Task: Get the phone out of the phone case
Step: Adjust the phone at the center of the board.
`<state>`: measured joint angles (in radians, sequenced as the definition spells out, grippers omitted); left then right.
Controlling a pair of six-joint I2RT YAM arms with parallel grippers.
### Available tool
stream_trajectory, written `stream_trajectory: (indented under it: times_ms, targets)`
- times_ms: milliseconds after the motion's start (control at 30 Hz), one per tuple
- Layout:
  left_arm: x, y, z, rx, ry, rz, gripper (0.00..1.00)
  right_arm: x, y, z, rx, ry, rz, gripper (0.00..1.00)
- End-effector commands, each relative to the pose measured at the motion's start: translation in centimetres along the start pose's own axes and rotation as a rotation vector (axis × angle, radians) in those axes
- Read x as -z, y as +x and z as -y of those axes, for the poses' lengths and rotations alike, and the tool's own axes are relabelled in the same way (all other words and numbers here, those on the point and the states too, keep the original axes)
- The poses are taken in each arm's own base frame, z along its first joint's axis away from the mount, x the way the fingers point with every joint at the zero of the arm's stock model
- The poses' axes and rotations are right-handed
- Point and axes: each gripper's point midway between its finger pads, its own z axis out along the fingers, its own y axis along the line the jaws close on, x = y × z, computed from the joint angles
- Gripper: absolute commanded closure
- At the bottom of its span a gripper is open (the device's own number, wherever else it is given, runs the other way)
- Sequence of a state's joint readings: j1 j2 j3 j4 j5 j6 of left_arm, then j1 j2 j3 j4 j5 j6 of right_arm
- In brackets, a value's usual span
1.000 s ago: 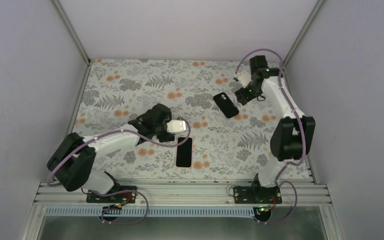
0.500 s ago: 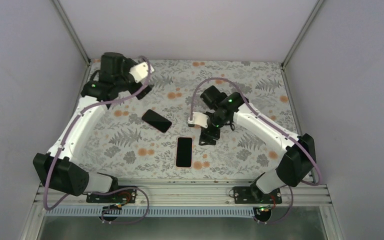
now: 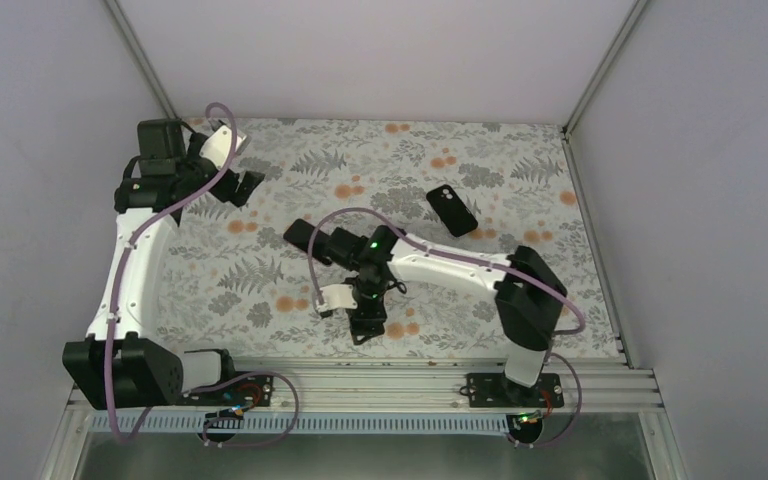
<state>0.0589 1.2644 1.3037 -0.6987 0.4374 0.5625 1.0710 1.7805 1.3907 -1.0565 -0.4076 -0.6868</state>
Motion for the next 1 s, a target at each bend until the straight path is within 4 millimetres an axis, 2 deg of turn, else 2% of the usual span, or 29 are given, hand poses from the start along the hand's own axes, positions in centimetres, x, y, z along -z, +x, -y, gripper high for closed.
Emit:
stream_trajectory:
  times_ms: [0, 100, 233, 533, 633, 967]
  targets:
    - [0.7, -0.2, 0.5, 0.048, 0.046, 0.033, 0.00, -2.8, -1.5, 0.6, 0.023, -0.017, -0.011, 0.20]
    - [0.6, 0.3, 0.1, 0.059, 0.034, 0.018, 0.00, -4.7, -1.3, 0.6, 0.015, -0.038, -0.035, 0.21]
    - [0.3, 1.0, 0.0, 0.071, 0.028, 0.013, 0.00, -5.9, -0.8, 0.7, 0.018, -0.018, -0.037, 0.21]
    - [0.3, 1.7, -0.5, 0.082, -0.002, 0.020, 0.00, -7.1, 3.7, 1.1, -0.018, 0.049, -0.133, 0.21]
    - [0.7, 1.4, -0.6, 0.084, -0.005, 0.035, 0.00, -6.5, 5.5, 1.6, -0.053, 0.081, -0.166, 0.22]
    - [1.4, 0.8, 0.2, 0.080, 0.031, 0.062, 0.00, -1.9, 11.2, 3.4, -0.216, 0.215, -0.207, 0.22]
